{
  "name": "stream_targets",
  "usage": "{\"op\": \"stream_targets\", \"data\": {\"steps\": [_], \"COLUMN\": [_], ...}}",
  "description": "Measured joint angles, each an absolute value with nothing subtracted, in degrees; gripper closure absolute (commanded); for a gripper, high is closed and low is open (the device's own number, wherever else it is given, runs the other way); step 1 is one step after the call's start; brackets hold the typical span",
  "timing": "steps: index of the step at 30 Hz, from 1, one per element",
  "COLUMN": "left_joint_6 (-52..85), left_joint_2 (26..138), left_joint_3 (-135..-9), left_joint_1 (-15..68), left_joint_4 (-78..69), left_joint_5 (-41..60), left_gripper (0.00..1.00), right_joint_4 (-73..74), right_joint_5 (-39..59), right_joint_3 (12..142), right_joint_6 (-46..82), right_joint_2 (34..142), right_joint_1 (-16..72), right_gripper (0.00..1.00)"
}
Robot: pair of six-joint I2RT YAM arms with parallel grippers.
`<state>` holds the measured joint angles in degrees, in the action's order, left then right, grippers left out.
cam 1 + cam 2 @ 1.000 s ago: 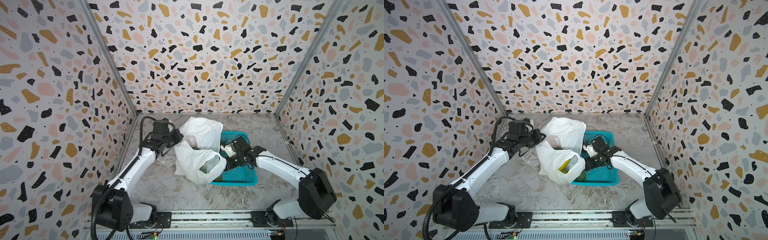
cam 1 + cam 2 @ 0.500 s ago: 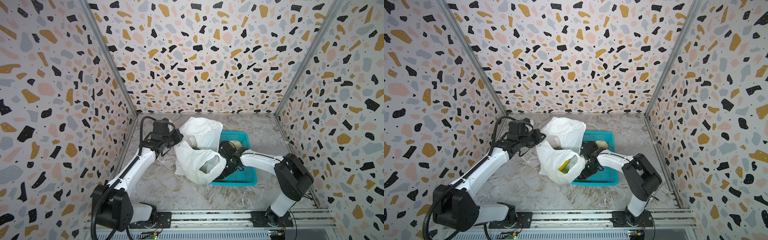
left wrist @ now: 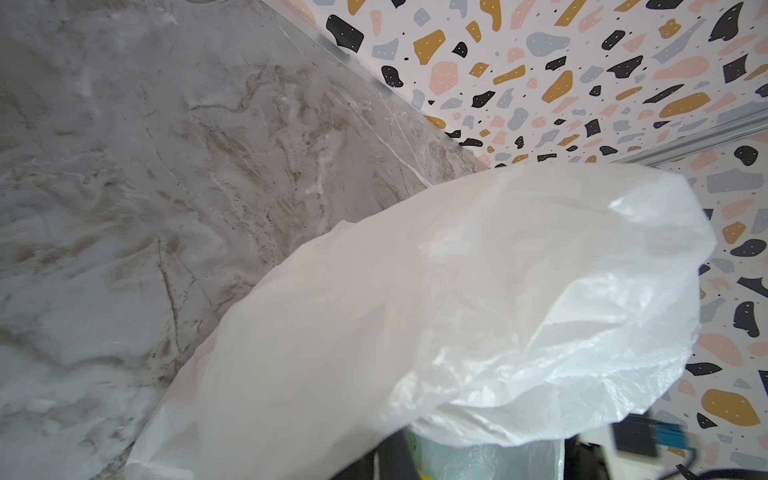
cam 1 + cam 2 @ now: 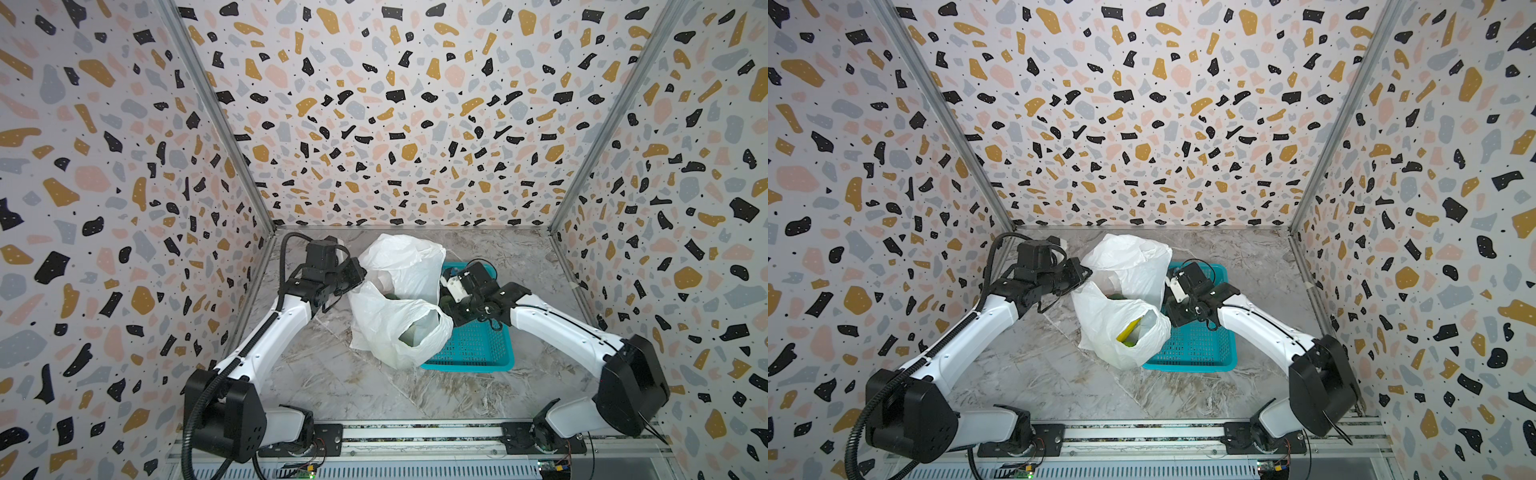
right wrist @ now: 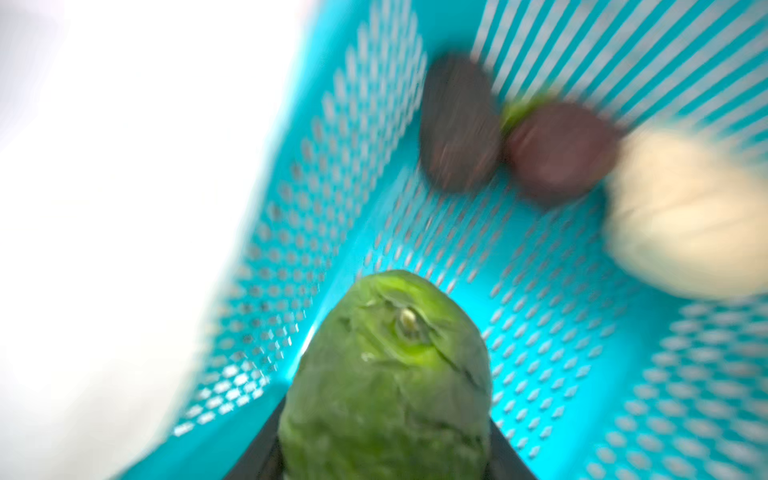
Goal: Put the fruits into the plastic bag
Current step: 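Lift the wrinkled green fruit with the right gripper into the bag opening, then open the right gripper to drop the green fruit and withdraw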
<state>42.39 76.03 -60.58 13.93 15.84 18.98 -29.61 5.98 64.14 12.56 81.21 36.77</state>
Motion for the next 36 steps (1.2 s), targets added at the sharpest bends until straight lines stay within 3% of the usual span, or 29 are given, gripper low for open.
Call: {"op": "stream_targets", "data": {"steps": [7, 14, 15, 17, 18, 22, 29, 36], "left_joint_6": [42.39, 42.17, 42.02, 41.52, 41.36, 40.75, 39.81, 39.81], "left_joint_2": [75.99, 75.40, 75.26, 74.85, 74.61, 73.41, 72.97, 73.34], "left_joint_3": [-60.58, -60.58, -60.58, -60.58, -60.58, -60.58, -60.58, -60.69], "left_joint_1": [13.93, 13.93, 13.93, 13.93, 13.93, 13.93, 13.93, 13.93], "left_joint_4": [15.84, 16.05, 16.29, 16.97, 17.28, 18.90, 19.53, 19.55], "left_joint_5": [18.96, 17.93, 17.63, 16.84, 16.49, 14.46, 13.30, 13.19], "left_gripper": [1.00, 1.00, 1.00, 1.00, 1.00, 1.00, 1.00, 1.00], "right_joint_4": [-23.88, -21.26, -21.34, -21.54, -21.69, -22.55, -21.74, -15.86], "right_joint_5": [6.85, 13.54, 13.85, 14.50, 14.81, 15.11, 11.66, 8.12], "right_joint_3": [70.43, 78.32, 79.64, 82.06, 82.72, 83.09, 81.97, 73.34], "right_joint_6": [10.68, 7.42, 6.90, 5.85, 5.41, 4.51, 4.69, 8.47], "right_joint_2": [76.01, 90.00, 92.60, 97.62, 99.04, 100.84, 94.61, 77.45], "right_joint_1": [40.40, 49.10, 50.41, 52.53, 53.23, 54.33, 51.88, 42.30], "right_gripper": [0.56, 0.54, 0.51, 0.31, 0.26, 0.16, 0.15, 0.13]}}
